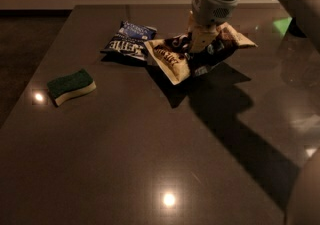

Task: Move brown chip bag near sponge

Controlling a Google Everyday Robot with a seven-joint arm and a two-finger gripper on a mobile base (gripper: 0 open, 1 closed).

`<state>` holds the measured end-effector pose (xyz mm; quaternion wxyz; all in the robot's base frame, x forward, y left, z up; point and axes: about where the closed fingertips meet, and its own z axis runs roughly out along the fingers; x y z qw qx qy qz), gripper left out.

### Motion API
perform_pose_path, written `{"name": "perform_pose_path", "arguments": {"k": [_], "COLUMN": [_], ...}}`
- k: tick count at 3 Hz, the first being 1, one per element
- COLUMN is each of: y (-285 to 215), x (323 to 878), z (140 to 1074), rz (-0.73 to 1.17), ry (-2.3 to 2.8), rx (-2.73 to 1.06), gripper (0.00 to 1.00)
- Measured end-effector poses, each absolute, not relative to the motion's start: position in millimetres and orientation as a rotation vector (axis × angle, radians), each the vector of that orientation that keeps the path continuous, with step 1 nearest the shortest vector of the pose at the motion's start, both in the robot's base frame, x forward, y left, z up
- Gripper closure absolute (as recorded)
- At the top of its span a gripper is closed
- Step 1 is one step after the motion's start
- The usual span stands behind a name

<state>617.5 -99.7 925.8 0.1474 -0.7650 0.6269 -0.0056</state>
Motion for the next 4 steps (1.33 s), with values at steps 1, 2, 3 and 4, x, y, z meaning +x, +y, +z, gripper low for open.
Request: {"name": "perform_pose_path", "arguments": {"k": [1, 2, 3, 4], "y": [-69.0, -20.6, 9.7, 37.7], "x": [580.6, 540.5, 519.1, 506.5], "z": [931.6, 932.5, 934.3, 934.0], "rz": [0.092, 0.240, 0.318, 0.366], "ry": [1.732, 1.642, 1.577, 1.528], "rx": [-2.231, -2.264, -2.290, -2.315], "gripper": [1.00, 1.00, 1.00, 1.00]}}
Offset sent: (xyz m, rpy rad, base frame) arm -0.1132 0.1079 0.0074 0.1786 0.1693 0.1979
